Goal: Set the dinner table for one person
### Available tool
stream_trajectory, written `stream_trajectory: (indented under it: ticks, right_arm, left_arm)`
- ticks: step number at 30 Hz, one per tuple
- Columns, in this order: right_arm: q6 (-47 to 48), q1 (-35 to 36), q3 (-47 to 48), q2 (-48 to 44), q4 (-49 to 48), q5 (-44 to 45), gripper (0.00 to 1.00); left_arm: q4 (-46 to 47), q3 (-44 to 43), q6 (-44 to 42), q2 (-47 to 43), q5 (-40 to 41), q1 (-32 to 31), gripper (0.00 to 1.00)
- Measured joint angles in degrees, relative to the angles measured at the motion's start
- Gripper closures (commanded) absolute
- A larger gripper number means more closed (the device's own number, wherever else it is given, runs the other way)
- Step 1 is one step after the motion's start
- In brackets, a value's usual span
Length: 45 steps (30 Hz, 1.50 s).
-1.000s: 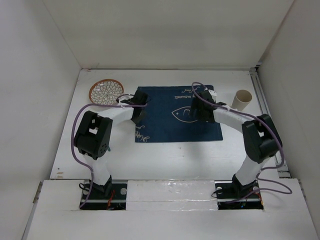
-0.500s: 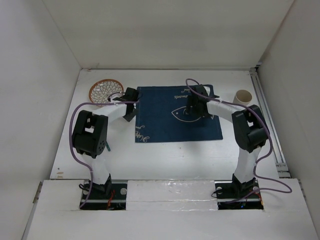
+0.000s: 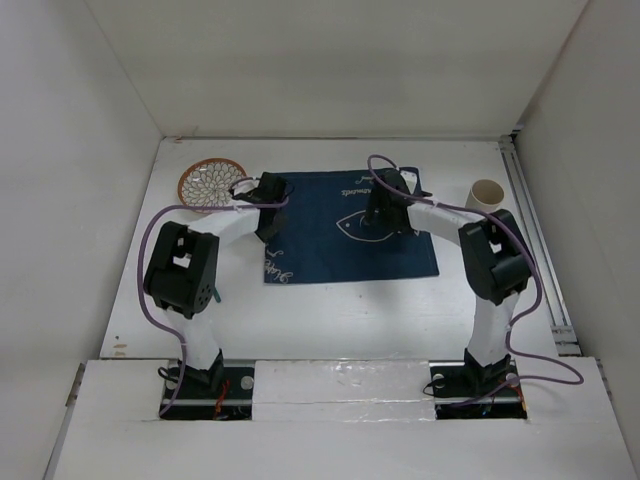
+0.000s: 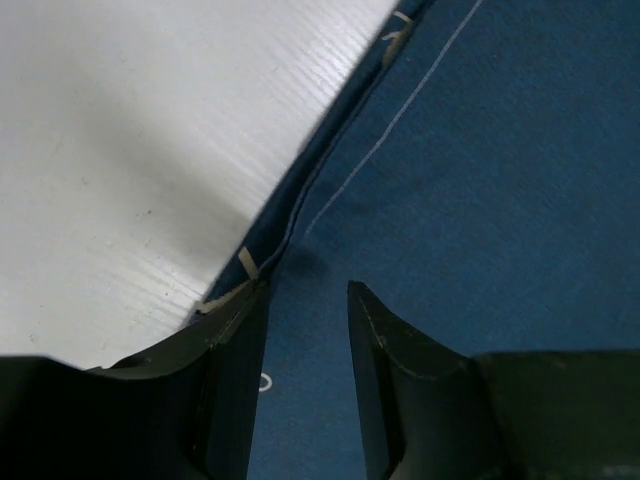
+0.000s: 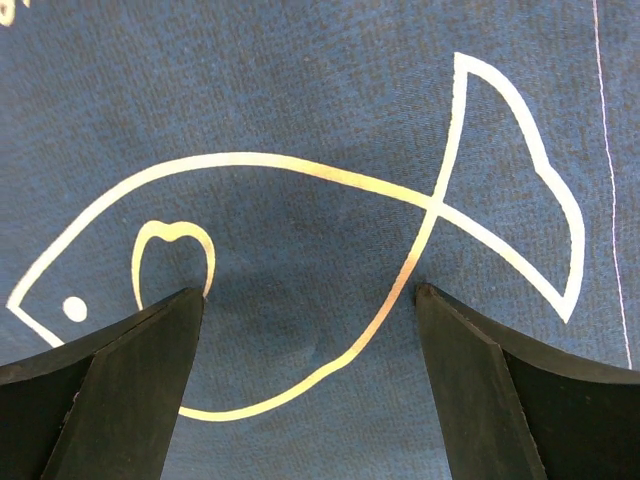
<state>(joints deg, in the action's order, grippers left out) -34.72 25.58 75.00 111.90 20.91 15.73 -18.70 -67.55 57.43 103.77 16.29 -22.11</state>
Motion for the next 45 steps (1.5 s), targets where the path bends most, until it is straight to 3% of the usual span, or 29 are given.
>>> stream_trajectory:
  ticks: [10, 21, 23, 24, 25, 26, 27, 35, 39, 45]
  right_arm:
    - [-5.9, 2.6, -6.8, -3.9, -6.4, 1.1, 0.08]
    - [-6.9, 3.3, -7.1, -4.1, -6.9, 2.3, 0.08]
    - [-6.9, 3.3, -6.8, -4.1, -6.3, 2.5, 0.08]
    - [-6.8, 3.3, -6.4, -4.1, -5.6, 2.5, 0.08]
    - [-6.8, 3.3, -6.1, -4.1, -4.7, 2.6, 0.08]
    - [-6.6, 3.3, -5.7, -4.1, -3.7, 2.7, 0.08]
    - [-6.4, 3.3, -5.2, -4.2, -2.6, 2.9, 0.07]
    - [-0.2, 8.3, -3.8, -15.2, 1.7, 8.6, 0.00]
    - [4.6, 13.7, -1.6, -22.7, 1.2, 8.2, 0.00]
    - [11.5, 17.6, -4.9, -31.2, -0.7, -1.4, 0.00]
  left_arm:
    - [0.8, -4.5, -2.5, 4.9, -2.2, 0.1, 0.68]
    - [0.7, -4.2, -2.7, 3.0, -2.1, 0.1, 0.66]
    - [0.5, -4.0, -3.0, 1.2, -2.1, 0.1, 0.55]
    - [0.5, -3.8, -3.0, 0.2, -2.0, 0.1, 0.39]
    - [0.5, -3.7, -3.3, -1.2, -1.8, 0.1, 0.39]
    - [0.5, -3.5, -3.1, -2.4, -1.5, 0.1, 0.09]
    - [0.4, -3.3, -3.5, -3.6, -1.0, 0.1, 0.00]
    - [-0.2, -3.3, -3.1, -10.5, 1.5, 4.1, 0.00]
    - [-1.6, -3.3, -2.3, -12.4, 2.6, 9.7, 0.00]
    - [-1.7, -2.1, -2.0, -12.7, -1.4, 22.9, 0.00]
